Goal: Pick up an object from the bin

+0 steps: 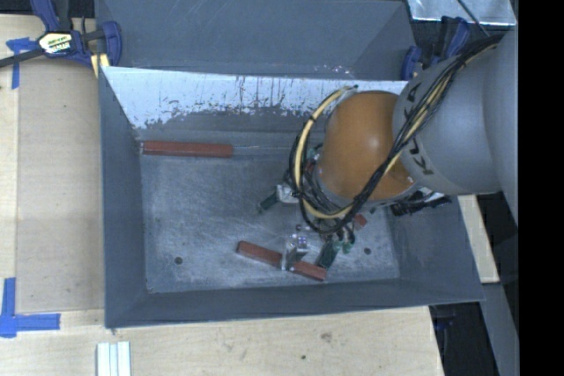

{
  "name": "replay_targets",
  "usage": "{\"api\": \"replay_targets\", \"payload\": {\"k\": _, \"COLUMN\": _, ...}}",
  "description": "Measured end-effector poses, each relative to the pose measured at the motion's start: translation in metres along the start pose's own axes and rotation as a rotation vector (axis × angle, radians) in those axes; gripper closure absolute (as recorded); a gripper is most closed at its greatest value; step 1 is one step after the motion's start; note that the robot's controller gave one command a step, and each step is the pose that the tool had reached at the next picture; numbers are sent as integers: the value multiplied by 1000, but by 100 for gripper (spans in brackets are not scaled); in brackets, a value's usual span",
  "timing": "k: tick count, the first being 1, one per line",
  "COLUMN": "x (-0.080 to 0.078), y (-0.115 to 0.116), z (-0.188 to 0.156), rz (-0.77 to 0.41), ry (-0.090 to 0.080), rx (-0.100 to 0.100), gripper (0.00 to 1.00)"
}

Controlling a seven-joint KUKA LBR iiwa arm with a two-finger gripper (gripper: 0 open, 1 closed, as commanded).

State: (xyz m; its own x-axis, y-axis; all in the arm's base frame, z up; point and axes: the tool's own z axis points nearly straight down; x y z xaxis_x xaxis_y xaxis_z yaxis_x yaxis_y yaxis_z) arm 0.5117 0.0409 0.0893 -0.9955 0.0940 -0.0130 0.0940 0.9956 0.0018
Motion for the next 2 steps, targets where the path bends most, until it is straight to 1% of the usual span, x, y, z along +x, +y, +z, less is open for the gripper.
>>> {"api": "replay_targets", "payload": {"k": 1, "x": 30, "y": 12, "z": -19, "rz": -75, "ry": 14, "rx": 1, "gripper": 0}}
{"api": "replay_targets", "payload": {"k": 2, "x": 30, "y": 14, "z": 15, "rz": -23, "ry": 11, "rx": 1, "gripper": 0}}
